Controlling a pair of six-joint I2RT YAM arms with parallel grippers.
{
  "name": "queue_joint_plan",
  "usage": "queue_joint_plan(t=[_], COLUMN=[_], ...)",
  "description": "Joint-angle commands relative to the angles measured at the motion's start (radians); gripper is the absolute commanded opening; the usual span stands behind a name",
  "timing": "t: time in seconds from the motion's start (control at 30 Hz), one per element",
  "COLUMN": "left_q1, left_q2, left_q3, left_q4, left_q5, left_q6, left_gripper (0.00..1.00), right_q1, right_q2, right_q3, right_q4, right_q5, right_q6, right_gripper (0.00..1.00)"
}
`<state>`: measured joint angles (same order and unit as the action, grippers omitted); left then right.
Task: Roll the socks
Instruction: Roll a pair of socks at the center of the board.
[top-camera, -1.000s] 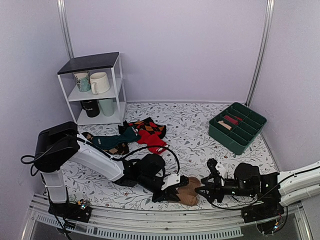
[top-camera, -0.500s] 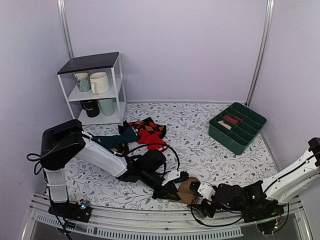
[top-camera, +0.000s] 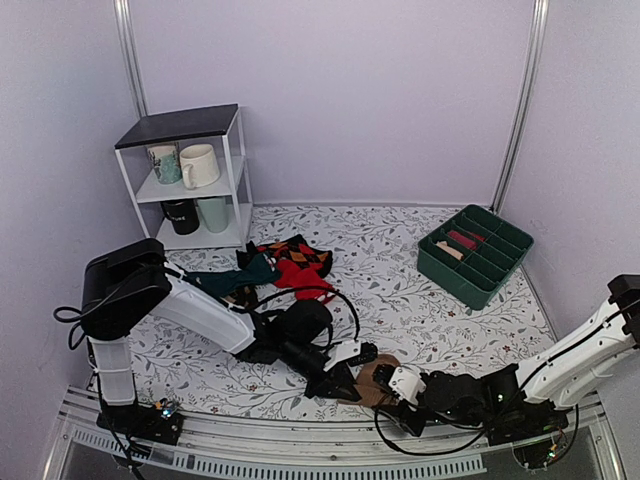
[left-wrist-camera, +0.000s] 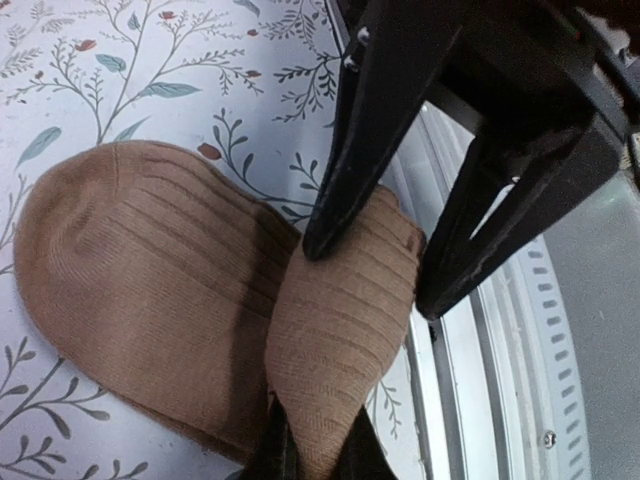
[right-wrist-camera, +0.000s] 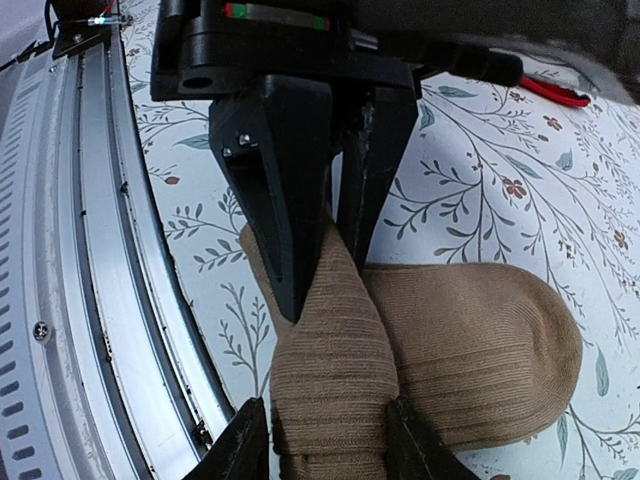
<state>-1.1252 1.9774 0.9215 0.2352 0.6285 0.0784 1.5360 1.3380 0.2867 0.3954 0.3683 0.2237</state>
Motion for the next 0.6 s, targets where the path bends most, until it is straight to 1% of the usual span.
queue_joint_plan(t=[0.0, 0.07, 0.17, 0.23, 0.27, 0.3, 0.33, 0.4, 0.47, 0.53, 0.57], left_q1=[0.007, 0.005, 0.006, 0.006, 0.004, 0.002, -0.001, -0.014, -0.04, -0.07, -0.081], left_q2=[0.104, 0.103, 0.096, 0.078, 0.057, 0.031, 0.003, -0.107, -0.202, -0.29, -0.306], left_q3=[-0.037, -0.035, -0.032, -0.036, -0.042, -0.055, -0.072, -0.119, -0.187, -0.253, -0.278], left_q4=[-0.236, -0.238, -0.236, -0.219, -0.202, -0.173, -0.135, -0.034, 0.107, 0.242, 0.311], left_q5=[-0.114, -0.116, -0.128, -0.152, -0.185, -0.21, -0.231, -0.281, -0.321, -0.326, -0.321], left_q6=[0.006, 0.01, 0.014, 0.012, 0.01, 0.008, 0.011, 0.033, 0.088, 0.176, 0.217], left_gripper=[0.0, 0.0, 0.0, 0.01, 0.23, 0.37, 0.39, 0.4, 0.4, 0.42, 0.44], right_q1=[0.009, 0.009, 0.009, 0.008, 0.006, -0.001, -0.01, -0.027, -0.051, -0.085, -0.105], right_q2=[0.046, 0.062, 0.063, 0.056, 0.052, 0.049, 0.044, 0.032, 0.018, 0.007, 0.003], right_q3=[0.011, 0.015, 0.011, -0.003, -0.013, -0.025, -0.04, -0.077, -0.126, -0.164, -0.178], right_q4=[0.033, 0.032, 0.023, 0.02, 0.019, 0.019, 0.021, 0.046, 0.083, 0.117, 0.132], right_q5=[-0.041, -0.044, -0.042, -0.042, -0.041, -0.053, -0.069, -0.106, -0.149, -0.199, -0.229], right_q6=[0.041, 0.052, 0.084, 0.112, 0.144, 0.165, 0.196, 0.268, 0.321, 0.382, 0.399], right_gripper=[0.35, 0.28, 0.13, 0.06, 0.05, 0.04, 0.04, 0.04, 0.04, 0.04, 0.04])
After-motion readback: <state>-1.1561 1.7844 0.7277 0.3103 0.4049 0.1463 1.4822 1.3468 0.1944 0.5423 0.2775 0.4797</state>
